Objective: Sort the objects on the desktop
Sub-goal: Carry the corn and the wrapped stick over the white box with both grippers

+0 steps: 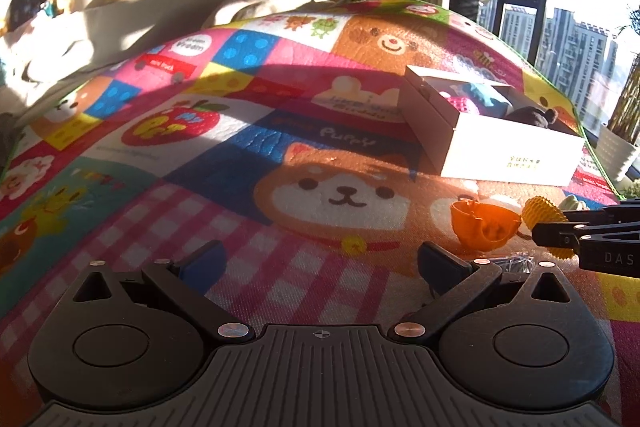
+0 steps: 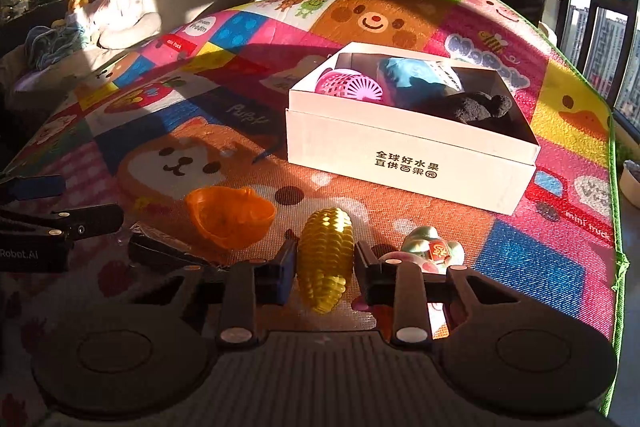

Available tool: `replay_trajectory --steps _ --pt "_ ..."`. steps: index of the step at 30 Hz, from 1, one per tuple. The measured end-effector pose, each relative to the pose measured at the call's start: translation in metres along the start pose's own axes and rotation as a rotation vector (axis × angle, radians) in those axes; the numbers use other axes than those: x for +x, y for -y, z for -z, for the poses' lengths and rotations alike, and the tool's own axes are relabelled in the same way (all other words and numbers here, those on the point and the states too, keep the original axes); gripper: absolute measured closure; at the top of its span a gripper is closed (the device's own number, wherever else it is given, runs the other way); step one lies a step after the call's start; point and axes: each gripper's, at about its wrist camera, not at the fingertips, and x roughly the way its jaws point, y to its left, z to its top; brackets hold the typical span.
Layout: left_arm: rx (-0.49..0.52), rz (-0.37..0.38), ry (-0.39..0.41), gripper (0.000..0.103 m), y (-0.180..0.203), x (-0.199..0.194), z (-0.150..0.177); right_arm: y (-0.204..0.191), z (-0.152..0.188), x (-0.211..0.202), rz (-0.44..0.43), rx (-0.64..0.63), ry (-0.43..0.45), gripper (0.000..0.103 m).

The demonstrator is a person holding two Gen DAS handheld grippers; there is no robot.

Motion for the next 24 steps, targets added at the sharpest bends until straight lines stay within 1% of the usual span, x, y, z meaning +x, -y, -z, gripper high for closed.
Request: replay_trajectory --steps 1,4,5,6,7,10,11,14,16,17,19,21,24 --pt "-0.008 0.019 0.001 0.0 0.001 -0.003 0.0 0.002 0.002 -0.007 0.0 0.004 0.01 0.072" --pt "-0.028 0.138 -0.024 0.0 0.009 -0.008 0.002 0.014 0.013 -0.037 -0.02 0.022 0.033 0.072" --pt "-0.013 0.192 -0.043 0.0 0.019 -0.009 0.002 0.018 0.018 -0.044 -0.026 0.033 0.032 0.072" --pt "0.009 0.215 -0.052 0.0 0.027 -0.009 0.002 0.021 0.024 -0.05 -0.032 0.044 0.023 0.072" --pt "0.06 0.234 -0.061 0.0 0.044 -0.009 0.004 0.023 0.029 -0.054 -0.033 0.048 0.016 0.072" --pt "0.161 0.226 -0.084 0.0 0.077 -0.002 0.005 0.025 0.046 -0.062 0.008 0.039 0.01 0.072" --pt "0.172 0.214 -0.101 0.0 0.085 0.002 0.005 0.026 0.051 -0.062 0.021 0.044 0.009 0.072" --pt "0.152 0.175 -0.141 0.0 0.095 0.016 0.001 0.027 0.06 -0.06 0.053 0.051 0.011 0.072" --pt "0.15 0.177 -0.149 0.0 0.098 0.02 0.0 0.029 0.064 -0.058 0.046 0.058 0.015 0.066" --pt "0.154 0.185 -0.154 0.0 0.099 0.022 0.0 0.029 0.066 -0.057 0.043 0.064 0.014 0.059" --pt "0.174 0.185 -0.16 0.0 0.104 0.026 0.0 0.031 0.065 -0.057 0.031 0.074 0.025 0.055" --pt "0.192 0.17 -0.165 0.0 0.11 0.03 0.001 0.033 0.065 -0.057 0.026 0.088 0.039 0.042" --pt "0.201 0.14 -0.164 0.0 0.116 0.038 -0.001 0.033 0.065 -0.058 0.019 0.09 0.051 0.04"
